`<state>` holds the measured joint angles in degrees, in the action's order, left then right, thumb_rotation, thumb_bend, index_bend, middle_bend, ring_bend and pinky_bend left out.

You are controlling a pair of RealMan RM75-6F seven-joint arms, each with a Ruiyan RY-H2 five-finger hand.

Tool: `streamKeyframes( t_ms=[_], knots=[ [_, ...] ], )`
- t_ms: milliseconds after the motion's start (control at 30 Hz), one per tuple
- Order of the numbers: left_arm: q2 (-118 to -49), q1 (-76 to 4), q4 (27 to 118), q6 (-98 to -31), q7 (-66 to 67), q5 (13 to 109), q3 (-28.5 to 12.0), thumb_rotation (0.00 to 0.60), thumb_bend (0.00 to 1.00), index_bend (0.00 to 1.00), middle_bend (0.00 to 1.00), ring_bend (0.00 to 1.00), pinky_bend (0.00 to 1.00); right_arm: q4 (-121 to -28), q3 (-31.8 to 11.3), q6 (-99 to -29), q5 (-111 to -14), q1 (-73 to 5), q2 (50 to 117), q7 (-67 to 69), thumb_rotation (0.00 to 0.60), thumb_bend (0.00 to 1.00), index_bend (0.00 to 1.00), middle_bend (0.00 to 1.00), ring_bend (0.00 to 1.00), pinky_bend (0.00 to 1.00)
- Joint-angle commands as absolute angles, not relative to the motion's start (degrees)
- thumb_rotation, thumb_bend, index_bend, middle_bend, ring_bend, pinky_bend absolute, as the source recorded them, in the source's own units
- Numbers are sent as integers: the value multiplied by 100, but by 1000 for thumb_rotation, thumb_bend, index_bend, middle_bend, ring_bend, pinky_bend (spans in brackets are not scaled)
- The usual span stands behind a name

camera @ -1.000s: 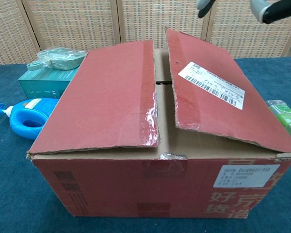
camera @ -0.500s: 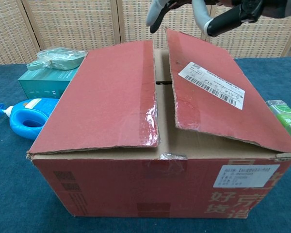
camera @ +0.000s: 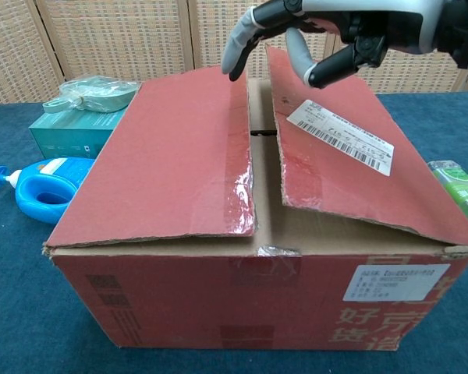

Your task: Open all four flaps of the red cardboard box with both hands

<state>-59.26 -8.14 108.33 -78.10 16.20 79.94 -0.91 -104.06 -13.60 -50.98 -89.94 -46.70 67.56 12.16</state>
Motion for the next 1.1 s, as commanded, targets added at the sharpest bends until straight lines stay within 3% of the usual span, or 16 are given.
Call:
streamKeyframes(
  t_ms=[33,500,1100],
  knots=[
    [-5924,-817,10838,-7806,1617,7995,-87,583,333,116,0,0,0,-10340,-1325,-5091,-8937,-4684,6800,1160,600,1000,291,289,0,0],
    [-5926,-830,10850,-7784,1597,7961,-82,583,333,116,0,0,0,-10064,-1196,-5154,-8891,-4735,6936,957,600,1000,330,333,0,0],
    [-5876,-867,10872,-7740,1493,7950,-92,583,332,116,0,0,0,-9989,-1137,-5354,-8951,-4752,6862,1005,600,1000,392,505,38,0]
  ],
)
